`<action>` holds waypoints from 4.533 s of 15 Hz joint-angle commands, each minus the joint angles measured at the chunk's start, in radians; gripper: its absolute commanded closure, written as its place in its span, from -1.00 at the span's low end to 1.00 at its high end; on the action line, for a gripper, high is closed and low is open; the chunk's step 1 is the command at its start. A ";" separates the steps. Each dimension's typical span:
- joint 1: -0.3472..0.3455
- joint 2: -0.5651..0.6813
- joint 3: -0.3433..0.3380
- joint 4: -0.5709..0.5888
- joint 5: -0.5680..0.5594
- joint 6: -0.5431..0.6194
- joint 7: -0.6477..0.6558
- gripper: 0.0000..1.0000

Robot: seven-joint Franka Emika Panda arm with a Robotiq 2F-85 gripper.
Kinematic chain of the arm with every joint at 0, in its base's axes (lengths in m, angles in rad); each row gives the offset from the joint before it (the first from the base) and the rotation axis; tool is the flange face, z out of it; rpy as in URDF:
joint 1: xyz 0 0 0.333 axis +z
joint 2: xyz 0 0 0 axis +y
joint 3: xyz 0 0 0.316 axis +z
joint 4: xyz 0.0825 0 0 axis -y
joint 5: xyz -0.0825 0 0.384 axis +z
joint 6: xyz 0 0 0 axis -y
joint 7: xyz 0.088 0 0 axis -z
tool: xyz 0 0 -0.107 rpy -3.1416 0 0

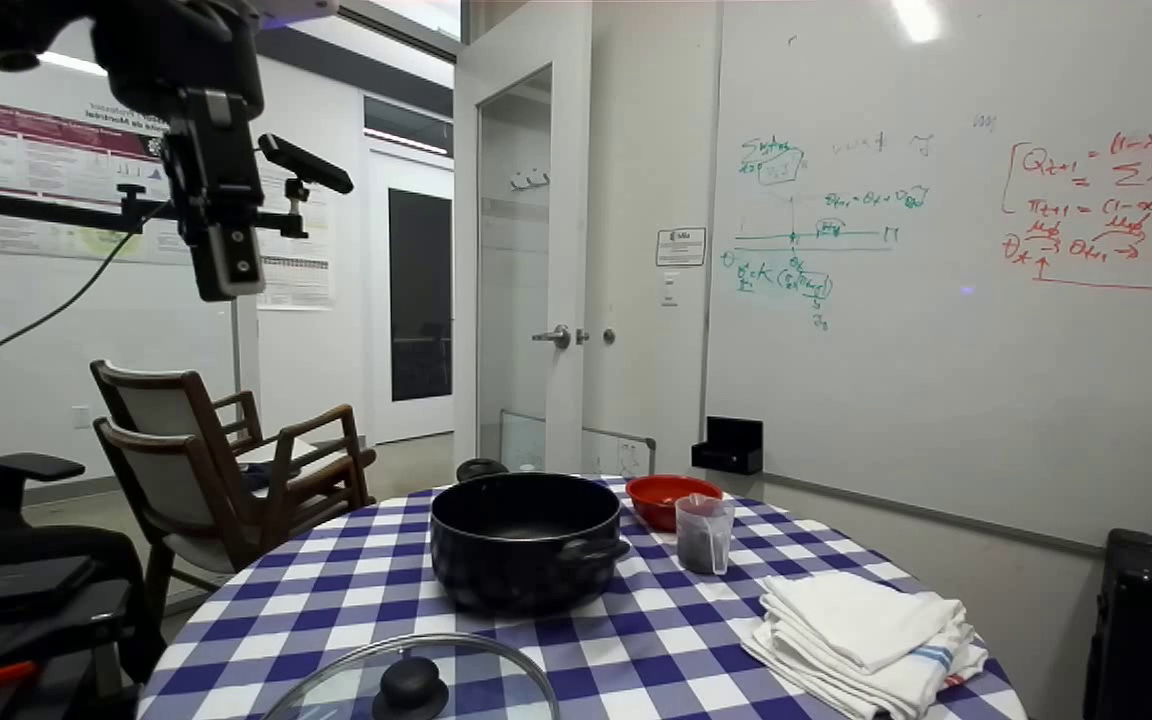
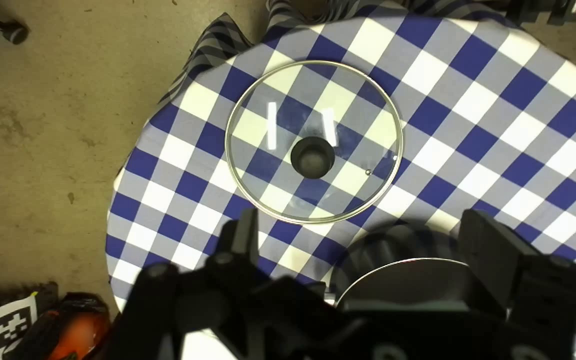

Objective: Put the glass lid on the black pot

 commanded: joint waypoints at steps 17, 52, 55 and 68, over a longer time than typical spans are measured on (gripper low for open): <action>0.022 0.751 0.087 0.058 0.307 0.602 0.179 -1.00; -0.064 0.825 0.038 0.221 0.051 0.428 0.298 0.49; -0.058 0.709 0.046 0.238 -0.058 0.374 0.341 0.49; 0.125 0.690 0.331 0.402 -0.110 0.329 0.311 0.49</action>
